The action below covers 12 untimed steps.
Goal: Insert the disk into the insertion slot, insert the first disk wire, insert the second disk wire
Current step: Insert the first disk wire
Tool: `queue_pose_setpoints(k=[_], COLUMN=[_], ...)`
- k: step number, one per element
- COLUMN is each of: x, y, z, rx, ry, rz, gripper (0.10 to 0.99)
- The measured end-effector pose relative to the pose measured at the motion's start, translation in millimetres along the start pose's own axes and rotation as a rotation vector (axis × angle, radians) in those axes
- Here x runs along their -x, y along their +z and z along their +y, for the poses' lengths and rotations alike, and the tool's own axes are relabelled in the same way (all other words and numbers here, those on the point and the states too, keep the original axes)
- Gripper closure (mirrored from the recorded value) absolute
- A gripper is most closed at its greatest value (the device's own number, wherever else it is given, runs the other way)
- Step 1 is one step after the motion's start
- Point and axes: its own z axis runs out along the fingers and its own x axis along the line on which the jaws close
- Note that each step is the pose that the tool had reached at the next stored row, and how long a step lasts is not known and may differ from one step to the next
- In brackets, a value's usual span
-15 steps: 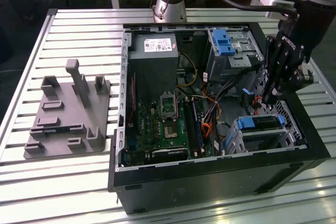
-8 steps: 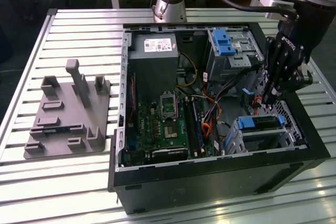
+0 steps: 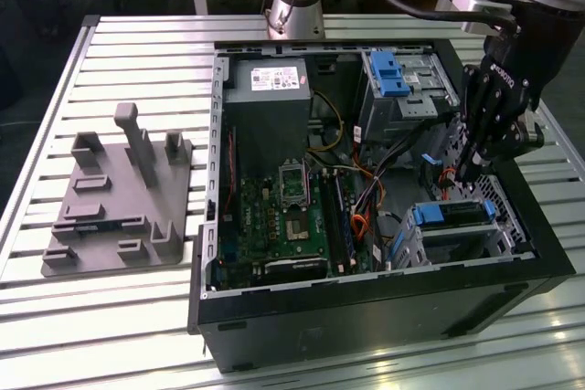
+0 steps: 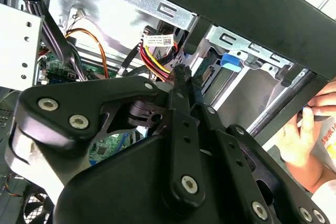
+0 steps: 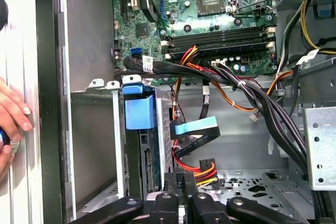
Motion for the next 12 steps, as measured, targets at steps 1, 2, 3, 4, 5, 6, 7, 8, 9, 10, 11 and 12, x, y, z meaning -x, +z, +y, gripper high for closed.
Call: queue_pose_setpoints(k=[1, 2, 3, 4, 5, 6, 7, 8, 9, 10, 11, 12], x=[0.0, 0.0, 0.0, 0.0, 0.0, 0.0, 0.2, 0.4, 0.6, 0.8, 0.8, 0.9], y=[0.0, 0.0, 0.0, 0.0, 0.0, 0.1, 0.1, -0.2, -0.4, -0.5, -0.6, -0.6], z=[0.0, 0.0, 0.0, 0.0, 0.0, -0.4, -2.3, -4.8, -7.3, -9.1, -9.6, -9.6], rx=[0.000, 0.000, 0.000, 0.000, 0.000, 0.000, 0.006, 0.019, 0.031, 0.040, 0.043, 0.044], ry=[0.000, 0.000, 0.000, 0.000, 0.000, 0.000, -0.001, -0.003, -0.005, -0.007, -0.008, -0.008], rz=[0.0000, 0.0000, 0.0000, 0.0000, 0.0001, -0.0001, 0.0006, 0.0033, 0.0060, 0.0075, 0.0083, 0.0085], gripper=[0.922, 0.922, 0.922, 0.922, 0.922, 0.922, 0.922, 0.922, 0.922, 0.922, 0.922, 0.922])
